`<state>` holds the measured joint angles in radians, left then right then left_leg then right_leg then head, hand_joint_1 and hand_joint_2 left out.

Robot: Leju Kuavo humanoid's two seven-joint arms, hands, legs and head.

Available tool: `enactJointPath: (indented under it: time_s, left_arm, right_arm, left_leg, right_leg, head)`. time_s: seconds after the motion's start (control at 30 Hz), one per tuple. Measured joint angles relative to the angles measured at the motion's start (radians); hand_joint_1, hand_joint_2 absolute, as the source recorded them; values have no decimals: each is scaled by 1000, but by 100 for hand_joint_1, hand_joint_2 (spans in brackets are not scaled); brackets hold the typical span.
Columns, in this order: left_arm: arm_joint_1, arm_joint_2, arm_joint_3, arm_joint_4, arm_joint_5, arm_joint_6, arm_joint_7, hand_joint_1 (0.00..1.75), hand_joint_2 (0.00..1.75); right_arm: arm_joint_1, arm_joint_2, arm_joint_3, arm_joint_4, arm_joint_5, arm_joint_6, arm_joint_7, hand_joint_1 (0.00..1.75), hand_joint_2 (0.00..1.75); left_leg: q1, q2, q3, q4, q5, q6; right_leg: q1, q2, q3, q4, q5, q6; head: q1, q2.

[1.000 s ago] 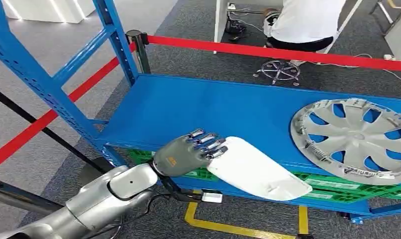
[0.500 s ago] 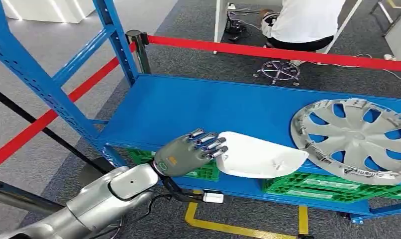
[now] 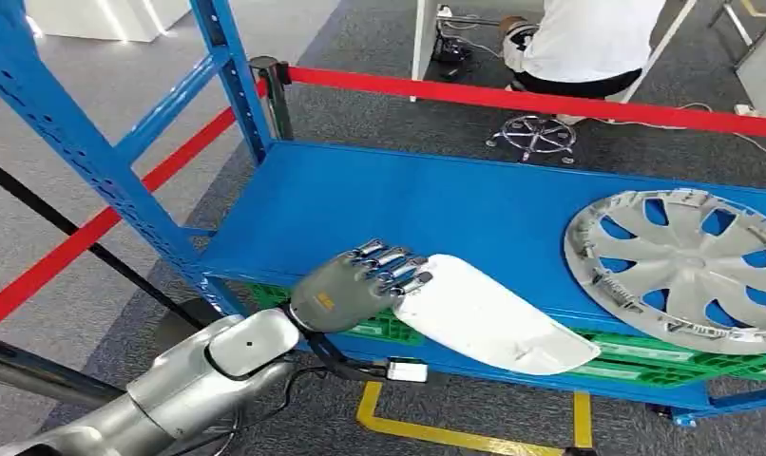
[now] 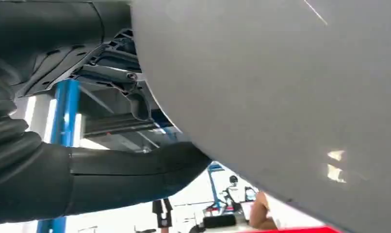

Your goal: Take the parts from the cabinet and place them on the table.

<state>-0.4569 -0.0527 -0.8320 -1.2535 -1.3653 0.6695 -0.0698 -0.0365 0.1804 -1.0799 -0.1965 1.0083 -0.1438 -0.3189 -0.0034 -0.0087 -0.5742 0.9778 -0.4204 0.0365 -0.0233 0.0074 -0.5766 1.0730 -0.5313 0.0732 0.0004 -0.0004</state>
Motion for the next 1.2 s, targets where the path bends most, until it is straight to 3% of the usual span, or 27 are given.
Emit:
enactJointPath:
  time_s: [0.07,0.1,0.13,0.17,0.23,0.27,0.3,0.33,0.37,0.43,0.47,0.5,0.57,0.6,0.63,0.67,0.7,0.77,0.8,0.83,0.87,0.93,0.97,1.0,1.03,1.07,1.2]
  left_arm:
    - [3,-2,3,0,3,1,0,94,175]
    - [5,-2,3,0,5,3,0,94,175]
    - [7,-2,3,0,7,4,0,94,175]
    - [7,-2,5,0,7,4,0,94,175]
    - [7,-2,10,0,10,5,0,94,175]
    - [7,-2,13,0,12,7,0,94,175]
    - [6,-2,19,0,14,7,-2,94,175]
    - [6,-3,22,-1,15,7,-6,94,175]
    - [6,-3,22,-2,16,8,-7,94,175]
    - [6,-2,26,-2,16,8,-9,94,175]
    - [5,-2,28,-3,16,9,-10,94,175]
    - [5,-2,29,-3,16,9,-12,94,175]
    - [5,-2,29,-3,18,10,-12,94,175]
    - [6,-2,29,-3,18,10,-12,94,175]
    - [7,-2,29,-3,18,10,-12,94,175]
    - [7,-2,29,-3,18,10,-12,94,175]
    - [7,-2,29,-3,19,10,-12,94,175]
    - [5,-4,30,-3,19,10,-12,94,175]
    - [3,-6,31,-5,19,10,-12,94,175]
    - [1,-8,32,-6,19,11,-12,94,175]
    - [0,-9,33,-6,19,11,-12,94,175]
    - [1,-8,34,-6,19,13,-12,94,175]
    - [1,-9,34,-6,19,13,-12,94,175]
    - [0,-10,34,-6,20,12,-12,94,175]
    - [0,-12,34,-6,23,13,-12,94,175]
    - [0,-13,35,-6,24,13,-12,94,175]
    - [0,-13,35,-6,24,13,-12,94,175]
  right_arm:
    - [0,0,-2,0,0,-1,0,0,0]
    - [1,1,-3,0,0,-2,0,0,0]
    - [2,0,-4,0,-1,-3,0,0,0]
    - [2,0,-5,0,-1,-3,0,0,0]
    - [1,0,-6,0,-2,-3,0,0,0]
    - [-1,0,-7,0,-2,-3,0,0,0]
    - [-4,10,-7,2,-2,-3,0,0,0]
    - [-5,10,-7,3,-2,-3,-1,0,0]
    - [-5,10,-8,3,-2,-3,0,0,0]
    - [-4,10,-10,3,-3,-3,0,0,0]
    - [-6,10,-10,3,-3,-3,0,0,0]
    - [-6,10,-11,3,-3,-3,0,0,0]
    - [-6,10,-11,3,-3,-4,-1,0,0]
    - [-6,10,-11,3,-3,-4,-1,0,0]
    - [-6,10,-11,3,-3,-4,-1,0,0]
    - [-6,10,-11,3,-3,-4,-1,0,0]
    - [-6,10,-11,3,-3,-4,-1,0,0]
    - [-7,10,-11,3,-3,-4,-1,0,0]
    - [-7,12,-11,3,-3,-3,-1,0,0]
    - [-8,11,-11,3,-2,-3,-1,0,0]
    - [-9,11,-11,3,-2,-3,-1,0,0]
    - [-9,11,-11,3,-2,-3,0,0,0]
    - [-8,11,-11,3,-2,-3,0,0,0]
    - [-7,11,-11,3,-3,-3,1,0,0]
    - [-6,11,-11,3,-3,-3,2,0,0]
    - [-6,11,-11,3,-3,-3,2,0,0]
    - [-6,11,-11,3,-3,-3,2,0,0]
  left_leg:
    - [0,1,-2,0,0,0]
    - [0,2,-4,1,0,-1]
    - [1,2,-4,1,2,-2]
    - [3,1,-4,2,2,-5]
    - [14,1,-4,9,1,-17]
    - [13,0,-7,18,-3,-28]
    - [3,-2,-18,22,-1,-38]
    - [-1,-4,-22,29,3,-41]
    - [-2,-6,-26,31,9,-47]
    - [1,-5,-37,30,15,-54]
    - [3,-3,-45,40,-3,-60]
    - [3,-1,-62,81,-47,-64]
    - [3,-1,-118,236,-143,-68]
    - [3,-1,-142,309,-175,-66]
    - [2,-1,-148,344,-183,-62]
    - [1,-1,-133,334,-166,-55]
    - [-3,-1,-102,290,-135,-44]
    - [-17,-1,4,133,-77,-13]
    - [-27,0,53,64,-88,3]
    - [-26,3,70,25,-93,5]
    - [-30,0,63,24,-87,-2]
    - [-30,0,55,15,-71,0]
    - [-19,4,54,1,-54,0]
    - [-19,5,44,0,-44,3]
    - [-17,5,32,0,-34,9]
    - [-17,5,28,0,-30,9]
    - [-17,5,25,0,-28,9]
  right_leg:
    - [-1,0,-72,166,-75,4]
    - [-1,0,-98,224,-91,7]
    - [-2,-1,-104,238,-81,9]
    - [-3,-1,-88,205,-48,11]
    - [-12,-3,-3,36,48,23]
    - [-15,-3,29,-33,50,37]
    - [-11,0,47,-34,40,42]
    - [-15,7,30,-28,47,18]
    - [-17,4,23,-24,46,15]
    - [-17,5,7,-15,53,3]
    - [-16,4,-2,-17,58,-12]
    - [-15,4,-10,-17,64,-23]
    - [-9,1,-28,-18,76,-40]
    - [-4,-1,-37,-18,83,-45]
    - [1,-2,-46,-18,90,-49]
    - [6,-2,-55,-18,97,-51]
    - [12,-2,-63,-18,104,-53]
    - [20,0,-75,-19,118,-52]
    - [20,0,-79,-19,123,-49]
    - [24,-1,-83,-19,130,-45]
    - [20,-2,-85,-23,140,-40]
    - [18,-2,-86,-34,159,-28]
    - [19,-2,-92,-30,152,-24]
    - [20,-2,-107,-14,115,-19]
    - [20,-1,-121,38,53,-14]
    - [18,-2,-127,67,28,-12]
    - [18,-2,-132,84,15,-11]
  head:
    - [3,0]
    - [3,0]
    - [3,0]
    - [3,0]
    - [3,0]
    - [4,0]
    - [16,0]
    - [17,0]
    - [6,0]
    - [5,0]
    - [4,0]
    - [-2,0]
    - [-4,0]
    - [-5,0]
    - [-4,0]
    - [-5,0]
    - [-4,0]
    - [-4,0]
    - [-2,0]
    - [-4,0]
    - [-1,0]
    - [-4,0]
    - [-5,0]
    - [-3,0]
    - [0,0]
    - [2,0]
    - [2,0]
